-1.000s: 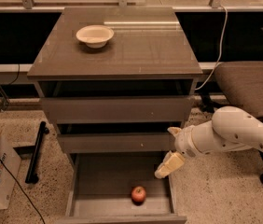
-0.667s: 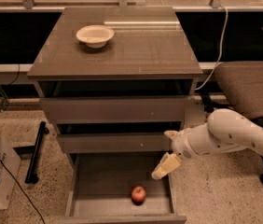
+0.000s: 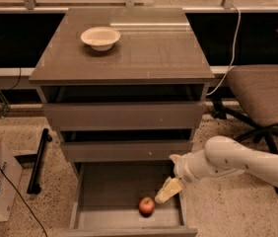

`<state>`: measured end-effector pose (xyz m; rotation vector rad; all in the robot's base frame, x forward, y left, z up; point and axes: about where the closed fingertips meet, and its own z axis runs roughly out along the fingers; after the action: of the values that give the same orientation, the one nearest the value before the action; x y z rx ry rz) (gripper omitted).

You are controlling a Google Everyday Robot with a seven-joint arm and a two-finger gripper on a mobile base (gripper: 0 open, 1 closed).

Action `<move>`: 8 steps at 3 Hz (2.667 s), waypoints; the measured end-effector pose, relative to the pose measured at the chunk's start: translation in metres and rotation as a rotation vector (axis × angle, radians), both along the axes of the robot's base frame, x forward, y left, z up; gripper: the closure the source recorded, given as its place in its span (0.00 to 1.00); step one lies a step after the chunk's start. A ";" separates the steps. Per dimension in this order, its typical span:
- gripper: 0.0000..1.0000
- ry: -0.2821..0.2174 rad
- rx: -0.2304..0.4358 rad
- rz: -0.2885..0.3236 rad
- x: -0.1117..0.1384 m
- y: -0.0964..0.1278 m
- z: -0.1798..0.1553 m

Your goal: Pick apple from bottom drawer and place on counter

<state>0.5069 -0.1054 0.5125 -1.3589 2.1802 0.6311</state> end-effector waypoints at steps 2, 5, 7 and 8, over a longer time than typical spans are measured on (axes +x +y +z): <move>0.00 -0.034 0.011 -0.018 -0.003 0.010 -0.092; 0.00 0.175 0.086 0.007 0.020 0.019 -0.244; 0.00 0.152 0.099 -0.009 0.032 0.035 -0.267; 0.00 0.127 0.093 -0.042 0.043 0.047 -0.301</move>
Offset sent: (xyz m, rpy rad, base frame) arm 0.0022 0.0116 -0.1629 0.0745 -0.0256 -0.0333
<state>0.5497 -0.0587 0.2119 -1.2528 2.2417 0.8126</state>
